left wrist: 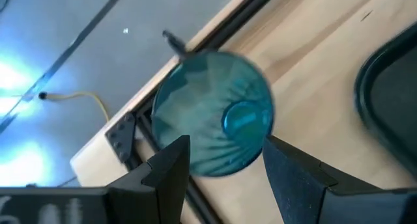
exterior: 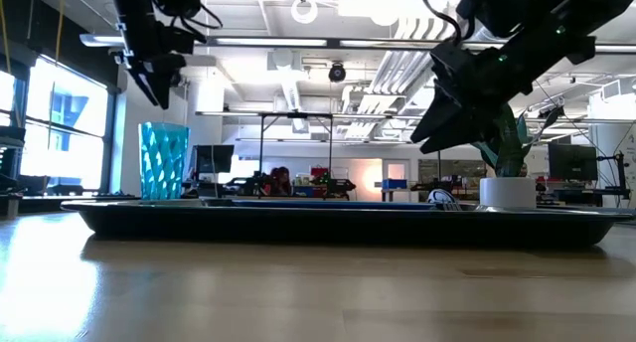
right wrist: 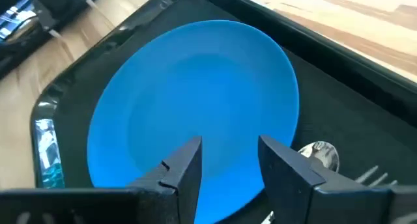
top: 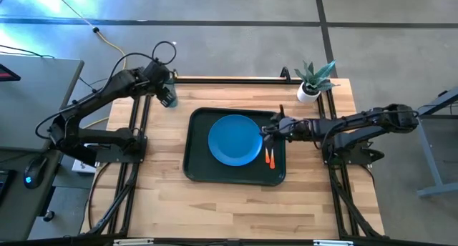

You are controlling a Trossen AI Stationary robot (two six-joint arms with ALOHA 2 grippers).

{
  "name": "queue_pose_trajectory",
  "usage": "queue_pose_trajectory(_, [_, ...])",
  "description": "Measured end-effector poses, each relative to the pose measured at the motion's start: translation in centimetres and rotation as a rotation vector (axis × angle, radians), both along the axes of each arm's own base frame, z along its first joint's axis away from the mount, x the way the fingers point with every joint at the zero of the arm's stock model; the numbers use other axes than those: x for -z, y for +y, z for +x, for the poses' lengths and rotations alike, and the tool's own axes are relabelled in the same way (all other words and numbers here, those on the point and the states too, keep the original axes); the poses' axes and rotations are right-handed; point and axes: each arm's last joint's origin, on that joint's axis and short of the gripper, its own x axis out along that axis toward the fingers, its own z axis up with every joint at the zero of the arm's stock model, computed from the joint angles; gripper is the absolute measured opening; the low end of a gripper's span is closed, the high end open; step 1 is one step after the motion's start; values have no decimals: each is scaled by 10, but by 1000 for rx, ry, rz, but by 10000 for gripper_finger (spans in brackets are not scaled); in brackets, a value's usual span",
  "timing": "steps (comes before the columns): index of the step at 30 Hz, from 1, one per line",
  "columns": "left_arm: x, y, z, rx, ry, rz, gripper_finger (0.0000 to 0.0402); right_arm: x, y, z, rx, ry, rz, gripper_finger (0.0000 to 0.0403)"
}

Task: Pick and place plate/cup/fork/spoon on tray
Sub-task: Put the blue cup on the serving tray to the top left of the blue plate

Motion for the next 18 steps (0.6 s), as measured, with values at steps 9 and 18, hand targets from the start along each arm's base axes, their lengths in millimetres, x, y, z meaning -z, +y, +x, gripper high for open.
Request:
queue_pose_trajectory(9, [11,0,2,25,-34,-42,184,0,1,0,-4,11,-22,142])
queue_pose_trajectory(18, [31,2,3,35,-52,-63,183,0,14,0,-79,-9,73,142])
